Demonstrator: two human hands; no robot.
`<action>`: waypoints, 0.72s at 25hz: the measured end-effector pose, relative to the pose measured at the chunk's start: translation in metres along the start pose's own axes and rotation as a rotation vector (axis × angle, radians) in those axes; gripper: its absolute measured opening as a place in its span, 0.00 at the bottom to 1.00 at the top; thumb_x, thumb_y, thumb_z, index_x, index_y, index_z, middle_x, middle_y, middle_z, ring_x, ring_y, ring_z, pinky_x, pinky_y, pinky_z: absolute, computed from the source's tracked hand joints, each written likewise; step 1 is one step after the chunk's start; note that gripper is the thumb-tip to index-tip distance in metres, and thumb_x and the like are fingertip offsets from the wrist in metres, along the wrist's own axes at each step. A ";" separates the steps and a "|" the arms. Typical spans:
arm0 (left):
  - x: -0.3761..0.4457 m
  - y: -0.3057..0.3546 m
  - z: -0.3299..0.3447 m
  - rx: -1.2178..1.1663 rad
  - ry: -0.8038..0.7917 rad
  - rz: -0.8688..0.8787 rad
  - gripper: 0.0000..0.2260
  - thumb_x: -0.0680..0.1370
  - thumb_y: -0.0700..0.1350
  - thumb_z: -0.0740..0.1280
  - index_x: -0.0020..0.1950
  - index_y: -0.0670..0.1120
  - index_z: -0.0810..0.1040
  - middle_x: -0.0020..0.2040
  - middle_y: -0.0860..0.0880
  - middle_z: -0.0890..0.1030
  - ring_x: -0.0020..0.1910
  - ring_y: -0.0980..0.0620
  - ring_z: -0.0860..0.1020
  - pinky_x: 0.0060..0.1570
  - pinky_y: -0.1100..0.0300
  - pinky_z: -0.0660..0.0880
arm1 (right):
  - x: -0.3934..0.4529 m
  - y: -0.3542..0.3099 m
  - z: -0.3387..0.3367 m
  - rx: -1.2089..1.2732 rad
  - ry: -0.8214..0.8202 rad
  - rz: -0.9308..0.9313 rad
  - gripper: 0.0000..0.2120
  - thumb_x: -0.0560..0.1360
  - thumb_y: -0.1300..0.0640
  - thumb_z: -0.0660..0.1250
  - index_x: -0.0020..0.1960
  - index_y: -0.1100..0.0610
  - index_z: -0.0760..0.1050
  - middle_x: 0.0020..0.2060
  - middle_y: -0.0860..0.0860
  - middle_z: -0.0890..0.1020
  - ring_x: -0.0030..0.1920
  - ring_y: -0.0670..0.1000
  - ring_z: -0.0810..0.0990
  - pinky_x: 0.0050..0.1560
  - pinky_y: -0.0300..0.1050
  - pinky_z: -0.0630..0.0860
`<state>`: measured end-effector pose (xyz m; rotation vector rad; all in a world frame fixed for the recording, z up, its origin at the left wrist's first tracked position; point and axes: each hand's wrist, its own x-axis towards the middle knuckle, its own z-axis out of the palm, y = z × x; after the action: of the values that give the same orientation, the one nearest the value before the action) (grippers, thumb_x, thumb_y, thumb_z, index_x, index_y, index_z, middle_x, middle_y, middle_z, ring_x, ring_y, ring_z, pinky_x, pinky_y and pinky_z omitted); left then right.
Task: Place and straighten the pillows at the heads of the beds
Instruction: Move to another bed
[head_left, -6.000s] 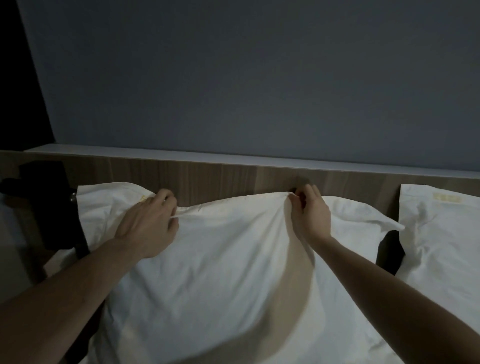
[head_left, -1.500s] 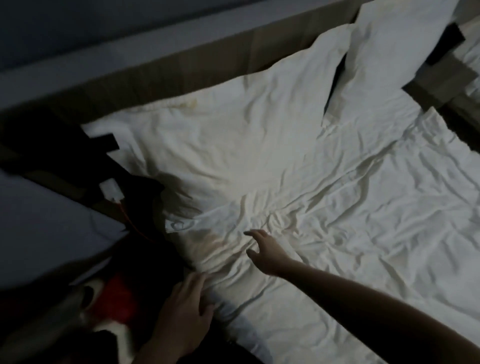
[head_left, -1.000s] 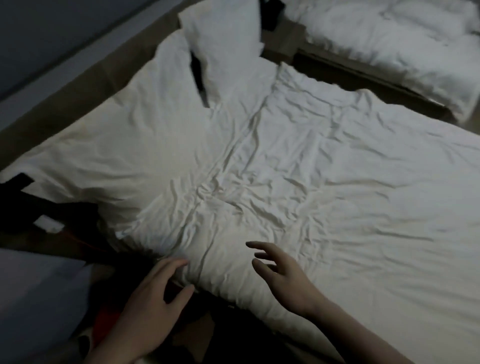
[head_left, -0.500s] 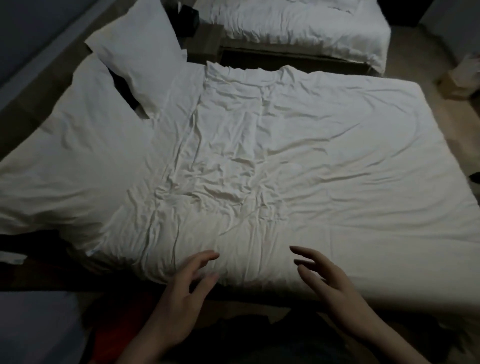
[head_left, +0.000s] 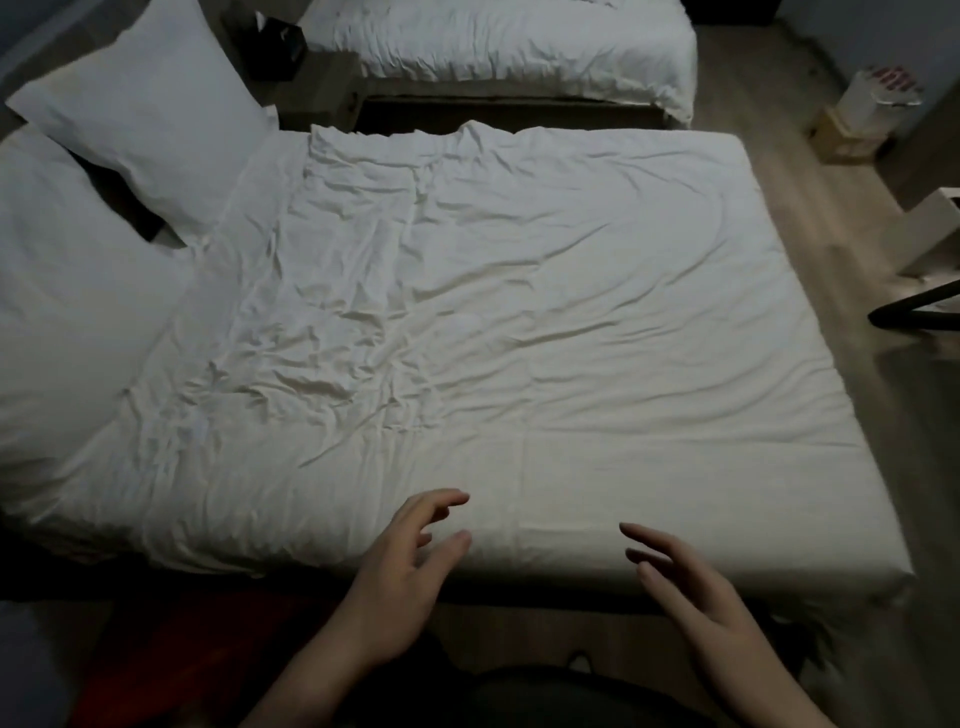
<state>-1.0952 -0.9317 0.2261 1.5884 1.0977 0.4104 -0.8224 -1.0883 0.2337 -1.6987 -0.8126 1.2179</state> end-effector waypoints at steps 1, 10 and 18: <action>0.000 0.008 0.026 -0.006 -0.010 0.000 0.15 0.80 0.52 0.67 0.65 0.66 0.76 0.68 0.64 0.76 0.68 0.63 0.74 0.66 0.59 0.73 | -0.001 0.004 -0.028 0.003 0.007 -0.003 0.18 0.76 0.47 0.68 0.64 0.36 0.82 0.63 0.41 0.85 0.68 0.39 0.79 0.57 0.28 0.77; 0.032 0.059 0.146 0.035 -0.023 0.004 0.14 0.81 0.45 0.70 0.65 0.59 0.79 0.66 0.58 0.78 0.67 0.56 0.77 0.66 0.58 0.76 | 0.013 0.004 -0.164 0.002 0.004 -0.010 0.18 0.77 0.43 0.67 0.67 0.37 0.79 0.68 0.38 0.81 0.70 0.39 0.78 0.68 0.41 0.75; 0.133 0.135 0.252 0.111 -0.149 0.082 0.16 0.77 0.60 0.64 0.64 0.62 0.77 0.66 0.62 0.77 0.67 0.59 0.76 0.63 0.59 0.73 | -0.008 0.066 -0.287 0.075 0.200 0.060 0.21 0.74 0.46 0.69 0.67 0.39 0.81 0.64 0.43 0.85 0.70 0.44 0.79 0.70 0.50 0.75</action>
<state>-0.7823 -0.9643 0.2269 1.7369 0.9579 0.2844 -0.5506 -1.2005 0.2177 -1.7608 -0.5919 1.0834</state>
